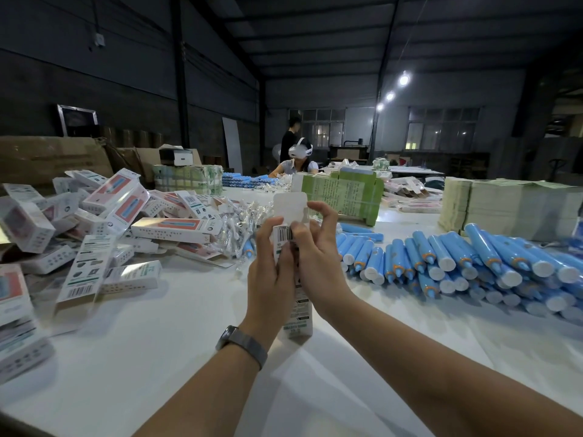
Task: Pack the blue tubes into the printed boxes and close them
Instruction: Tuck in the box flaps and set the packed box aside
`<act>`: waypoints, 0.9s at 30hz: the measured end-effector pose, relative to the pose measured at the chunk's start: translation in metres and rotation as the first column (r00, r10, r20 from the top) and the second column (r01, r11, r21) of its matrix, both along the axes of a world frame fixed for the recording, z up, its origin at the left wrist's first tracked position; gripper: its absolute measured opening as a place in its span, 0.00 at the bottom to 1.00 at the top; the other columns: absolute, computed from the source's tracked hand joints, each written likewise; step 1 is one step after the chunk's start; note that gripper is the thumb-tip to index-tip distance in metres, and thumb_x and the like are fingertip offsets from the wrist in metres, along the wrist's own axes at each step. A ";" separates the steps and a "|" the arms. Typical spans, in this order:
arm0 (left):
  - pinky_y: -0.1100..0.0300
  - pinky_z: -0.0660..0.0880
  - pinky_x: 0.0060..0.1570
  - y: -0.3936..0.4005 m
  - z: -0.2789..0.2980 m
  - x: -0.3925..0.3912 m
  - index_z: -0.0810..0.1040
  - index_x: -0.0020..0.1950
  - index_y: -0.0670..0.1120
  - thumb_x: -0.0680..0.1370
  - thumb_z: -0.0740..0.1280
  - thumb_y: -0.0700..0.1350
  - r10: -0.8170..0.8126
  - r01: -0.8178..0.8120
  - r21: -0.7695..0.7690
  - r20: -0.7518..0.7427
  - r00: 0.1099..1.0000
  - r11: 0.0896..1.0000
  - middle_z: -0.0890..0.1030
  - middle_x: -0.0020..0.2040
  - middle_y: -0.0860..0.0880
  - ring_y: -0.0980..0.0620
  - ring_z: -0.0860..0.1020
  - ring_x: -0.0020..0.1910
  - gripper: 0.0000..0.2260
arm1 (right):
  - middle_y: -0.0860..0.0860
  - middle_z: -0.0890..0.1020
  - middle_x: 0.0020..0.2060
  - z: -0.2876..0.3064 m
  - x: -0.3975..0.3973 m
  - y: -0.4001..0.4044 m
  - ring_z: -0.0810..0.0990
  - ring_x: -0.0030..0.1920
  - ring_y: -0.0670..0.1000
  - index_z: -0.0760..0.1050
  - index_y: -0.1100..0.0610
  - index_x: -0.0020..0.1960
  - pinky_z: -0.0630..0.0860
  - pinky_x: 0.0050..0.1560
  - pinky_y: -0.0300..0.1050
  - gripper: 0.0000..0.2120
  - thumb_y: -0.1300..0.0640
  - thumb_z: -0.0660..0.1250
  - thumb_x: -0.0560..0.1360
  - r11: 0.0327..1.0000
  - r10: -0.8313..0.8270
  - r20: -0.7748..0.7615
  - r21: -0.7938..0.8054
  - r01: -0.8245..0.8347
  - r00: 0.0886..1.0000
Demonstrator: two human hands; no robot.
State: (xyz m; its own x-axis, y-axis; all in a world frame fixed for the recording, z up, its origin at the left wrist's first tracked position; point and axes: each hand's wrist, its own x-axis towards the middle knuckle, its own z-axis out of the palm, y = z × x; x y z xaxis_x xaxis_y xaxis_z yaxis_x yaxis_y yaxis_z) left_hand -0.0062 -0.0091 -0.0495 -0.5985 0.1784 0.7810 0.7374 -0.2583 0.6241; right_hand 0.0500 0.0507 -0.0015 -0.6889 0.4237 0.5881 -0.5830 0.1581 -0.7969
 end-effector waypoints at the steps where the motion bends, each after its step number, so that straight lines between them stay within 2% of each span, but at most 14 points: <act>1: 0.49 0.82 0.44 0.000 0.000 -0.001 0.64 0.64 0.72 0.80 0.55 0.59 0.000 0.000 -0.001 0.003 1.000 1.000 0.82 0.53 0.64 0.57 0.83 0.47 0.13 | 0.61 0.79 0.55 -0.001 0.000 0.000 0.82 0.46 0.50 0.65 0.42 0.59 0.80 0.48 0.47 0.13 0.60 0.58 0.83 1.000 0.002 -0.001 0.000 -0.002 1.000; 4: 0.50 0.82 0.43 0.000 0.000 -0.001 0.64 0.64 0.72 0.80 0.55 0.59 0.002 -0.002 0.000 -0.006 1.000 1.000 0.82 0.53 0.64 0.57 0.83 0.46 0.13 | 0.57 0.79 0.52 -0.003 0.001 0.000 0.81 0.46 0.49 0.68 0.44 0.57 0.80 0.49 0.48 0.10 0.59 0.58 0.83 0.999 -0.029 -0.004 0.045 0.029 1.000; 7: 0.47 0.82 0.42 0.000 0.000 0.000 0.64 0.64 0.72 0.80 0.55 0.60 0.014 -0.014 -0.007 -0.002 1.000 1.000 0.82 0.51 0.62 0.56 0.83 0.44 0.13 | 0.50 0.78 0.42 -0.005 0.002 0.002 0.78 0.41 0.46 0.70 0.51 0.52 0.77 0.44 0.43 0.05 0.58 0.58 0.83 0.989 -0.081 -0.012 0.124 0.082 0.997; 10: 0.45 0.82 0.43 0.001 0.000 0.001 0.64 0.63 0.73 0.80 0.55 0.60 0.008 -0.008 -0.004 0.012 1.000 1.000 0.82 0.51 0.62 0.56 0.83 0.44 0.13 | 0.50 0.76 0.38 -0.007 0.002 0.005 0.76 0.40 0.49 0.69 0.52 0.49 0.75 0.44 0.51 0.05 0.58 0.58 0.83 0.985 -0.095 0.011 0.147 0.093 0.995; 12: 0.46 0.81 0.43 0.001 0.001 0.001 0.64 0.63 0.73 0.79 0.55 0.60 0.000 0.000 -0.002 0.017 1.000 1.000 0.82 0.50 0.61 0.56 0.83 0.44 0.13 | 0.49 0.77 0.36 -0.005 0.003 0.007 0.77 0.38 0.49 0.70 0.50 0.47 0.76 0.42 0.51 0.06 0.57 0.59 0.83 0.986 -0.081 0.030 0.145 0.076 0.996; 14: 0.44 0.82 0.44 0.000 0.001 0.001 0.65 0.64 0.71 0.80 0.56 0.60 -0.020 0.020 -0.002 0.026 0.999 1.000 0.83 0.51 0.60 0.54 0.83 0.45 0.13 | 0.50 0.79 0.38 -0.001 0.004 0.011 0.78 0.39 0.49 0.72 0.47 0.44 0.77 0.39 0.45 0.09 0.57 0.62 0.81 0.979 -0.113 0.022 0.175 0.108 0.993; 16: 0.40 0.81 0.46 -0.001 0.002 0.001 0.65 0.65 0.69 0.80 0.56 0.60 -0.040 0.040 -0.005 0.040 0.998 0.999 0.83 0.53 0.60 0.52 0.84 0.46 0.13 | 0.50 0.81 0.48 0.005 0.004 0.015 0.80 0.45 0.45 0.75 0.48 0.42 0.76 0.40 0.35 0.09 0.60 0.66 0.79 0.959 -0.172 -0.029 0.223 0.174 0.985; 18: 0.38 0.81 0.46 -0.002 0.003 0.001 0.65 0.65 0.70 0.80 0.56 0.60 -0.043 0.043 -0.008 0.049 0.998 0.999 0.82 0.54 0.59 0.51 0.84 0.47 0.13 | 0.49 0.80 0.54 0.011 0.005 0.017 0.81 0.47 0.43 0.76 0.50 0.45 0.77 0.41 0.35 0.09 0.63 0.68 0.77 0.964 -0.155 -0.053 0.213 0.163 0.987; 20: 0.38 0.81 0.46 -0.002 0.003 0.001 0.65 0.65 0.69 0.80 0.56 0.60 -0.053 0.053 -0.008 0.055 0.997 0.999 0.82 0.54 0.60 0.50 0.84 0.47 0.14 | 0.49 0.81 0.52 0.013 0.007 0.017 0.82 0.45 0.43 0.74 0.47 0.51 0.78 0.39 0.36 0.13 0.64 0.70 0.76 0.972 -0.127 -0.074 0.189 0.139 0.989; 23: 0.37 0.81 0.47 -0.002 0.004 0.003 0.64 0.67 0.66 0.81 0.56 0.59 -0.071 0.073 -0.014 0.072 0.995 0.997 0.82 0.55 0.60 0.50 0.84 0.48 0.15 | 0.49 0.81 0.53 0.013 0.009 0.018 0.82 0.49 0.46 0.69 0.37 0.58 0.78 0.42 0.37 0.23 0.64 0.70 0.76 0.964 -0.146 -0.099 0.208 0.164 0.984; 25: 0.38 0.81 0.47 -0.001 0.005 0.005 0.64 0.68 0.67 0.82 0.57 0.56 -0.084 0.085 -0.005 0.074 0.994 0.996 0.82 0.55 0.59 0.51 0.84 0.48 0.15 | 0.45 0.81 0.52 0.013 0.009 0.018 0.81 0.49 0.45 0.71 0.36 0.58 0.78 0.43 0.37 0.22 0.63 0.69 0.77 0.957 -0.147 -0.097 0.237 0.166 0.984; 27: 0.37 0.81 0.49 -0.002 0.006 0.007 0.62 0.68 0.70 0.81 0.60 0.55 -0.087 0.086 0.022 0.097 0.991 0.996 0.83 0.53 0.56 0.49 0.84 0.48 0.17 | 0.43 0.82 0.50 0.011 0.009 0.017 0.81 0.47 0.43 0.75 0.41 0.54 0.77 0.42 0.37 0.17 0.64 0.67 0.78 0.955 -0.147 -0.095 0.246 0.166 0.985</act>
State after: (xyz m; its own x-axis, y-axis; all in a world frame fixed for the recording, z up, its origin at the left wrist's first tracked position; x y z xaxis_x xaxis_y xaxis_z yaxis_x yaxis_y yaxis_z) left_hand 0.0008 -0.0108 -0.0437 -0.6548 0.2197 0.7232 0.6477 -0.3299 0.6867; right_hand 0.0586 0.0679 0.0095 -0.5755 0.3539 0.7373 -0.5915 0.4425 -0.6741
